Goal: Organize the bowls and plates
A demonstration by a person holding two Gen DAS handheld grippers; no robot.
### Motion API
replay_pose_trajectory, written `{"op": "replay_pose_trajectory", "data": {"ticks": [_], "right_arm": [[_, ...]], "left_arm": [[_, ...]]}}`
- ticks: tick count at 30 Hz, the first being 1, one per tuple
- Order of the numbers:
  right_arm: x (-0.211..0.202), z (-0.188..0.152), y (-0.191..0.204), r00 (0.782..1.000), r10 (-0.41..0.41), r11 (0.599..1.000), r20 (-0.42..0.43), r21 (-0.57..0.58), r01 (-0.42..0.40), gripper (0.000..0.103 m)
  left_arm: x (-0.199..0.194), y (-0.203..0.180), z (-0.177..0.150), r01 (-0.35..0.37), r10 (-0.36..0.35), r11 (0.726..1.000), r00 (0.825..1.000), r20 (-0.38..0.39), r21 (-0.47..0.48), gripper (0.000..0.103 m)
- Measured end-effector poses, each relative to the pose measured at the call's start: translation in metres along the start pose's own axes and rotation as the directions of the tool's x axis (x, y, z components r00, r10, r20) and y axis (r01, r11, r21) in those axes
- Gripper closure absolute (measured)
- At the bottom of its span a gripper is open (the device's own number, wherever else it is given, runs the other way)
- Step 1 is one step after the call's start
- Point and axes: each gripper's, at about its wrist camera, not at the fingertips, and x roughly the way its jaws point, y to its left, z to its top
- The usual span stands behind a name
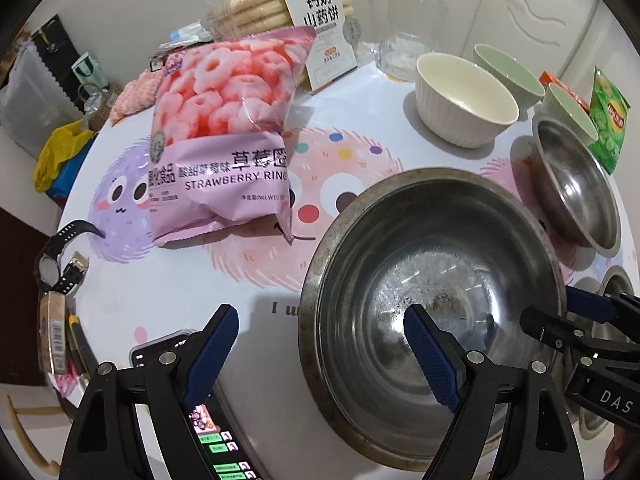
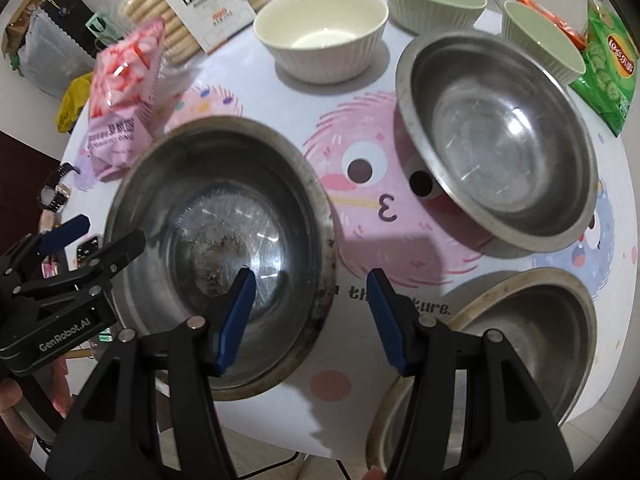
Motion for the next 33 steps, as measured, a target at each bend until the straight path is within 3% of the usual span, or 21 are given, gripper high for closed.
{"op": "replay_pose_trajectory", "data": {"ticks": [6, 8, 12, 15, 16, 18, 21, 29, 33], "right_arm": [[0.010, -0.003, 0.000, 1.000, -0.009, 1.000, -0.026, 0.013, 0.010, 0.044], [0.015, -0.002, 0.002, 0.999, -0.007, 1.000, -0.033, 0.020, 0.007, 0.044], [0.016, -0.004, 0.002, 0.999, -0.001, 1.000, -0.037, 0.031, 0.002, 0.046], [0.017, -0.005, 0.001, 0.999, 0.016, 0.999, -0.046, 0.031, -0.014, 0.067], [0.018, -0.005, 0.001, 0.998, 0.018, 1.000, -0.053, 0.027, -0.017, 0.071], [0.018, -0.007, 0.002, 0.998, 0.017, 1.000, -0.054, 0.021, -0.016, 0.073], [0.018, -0.008, 0.003, 0.998, 0.025, 1.000, -0.058, 0.016, -0.024, 0.080], [0.015, -0.009, 0.004, 0.999, 0.030, 0.999, -0.044, 0.011, -0.030, 0.084], [0.005, -0.007, 0.002, 0.999, 0.046, 0.999, -0.023, 0.019, -0.045, 0.084]], "left_arm": [[0.011, -0.004, -0.004, -0.003, 0.003, 1.000, 1.000, -0.022, 0.018, 0.018], [0.013, -0.005, -0.005, -0.002, 0.002, 1.000, 1.000, -0.024, 0.023, 0.023], [0.018, -0.010, -0.007, -0.003, 0.004, 0.999, 0.999, -0.047, 0.035, 0.048], [0.021, -0.015, -0.008, -0.006, 0.008, 0.999, 0.998, -0.060, 0.043, 0.063], [0.022, -0.016, -0.009, -0.016, 0.019, 0.999, 0.998, -0.059, 0.044, 0.064], [0.022, -0.015, -0.009, -0.015, 0.017, 0.999, 0.998, -0.057, 0.036, 0.065], [0.023, -0.011, -0.008, -0.024, 0.025, 1.000, 0.998, -0.064, 0.014, 0.076], [0.019, -0.004, -0.007, -0.018, 0.017, 1.000, 0.998, -0.053, -0.009, 0.077], [-0.003, -0.009, -0.006, -0.026, 0.026, 1.000, 0.999, -0.023, 0.012, 0.079]]}}
